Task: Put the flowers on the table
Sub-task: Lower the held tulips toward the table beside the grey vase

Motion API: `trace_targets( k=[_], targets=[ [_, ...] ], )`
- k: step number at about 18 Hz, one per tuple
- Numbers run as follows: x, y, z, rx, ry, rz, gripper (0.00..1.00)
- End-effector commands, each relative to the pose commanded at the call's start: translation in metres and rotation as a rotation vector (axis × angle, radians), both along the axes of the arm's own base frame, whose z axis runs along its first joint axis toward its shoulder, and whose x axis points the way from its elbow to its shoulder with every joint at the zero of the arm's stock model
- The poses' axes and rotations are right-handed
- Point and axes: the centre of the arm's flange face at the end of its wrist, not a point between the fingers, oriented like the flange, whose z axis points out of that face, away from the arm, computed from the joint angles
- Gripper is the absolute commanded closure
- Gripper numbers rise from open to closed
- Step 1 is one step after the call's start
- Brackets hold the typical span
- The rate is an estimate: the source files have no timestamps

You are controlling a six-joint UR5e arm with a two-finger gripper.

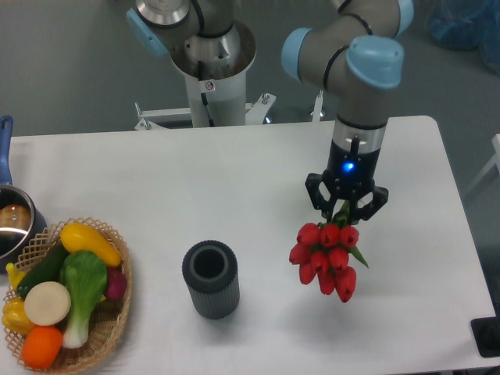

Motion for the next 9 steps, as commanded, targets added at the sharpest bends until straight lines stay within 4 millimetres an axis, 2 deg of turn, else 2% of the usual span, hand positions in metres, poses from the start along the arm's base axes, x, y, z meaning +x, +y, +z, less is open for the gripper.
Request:
trace_targets(
  k=[5,9],
  targets=[
    [0.007,0.012,-0.027,-0.026,-0.041,-0.022,0.62],
    [0.004,0.018,-0.049,-0.037,-0.071,-0.029,0.62]
  ],
)
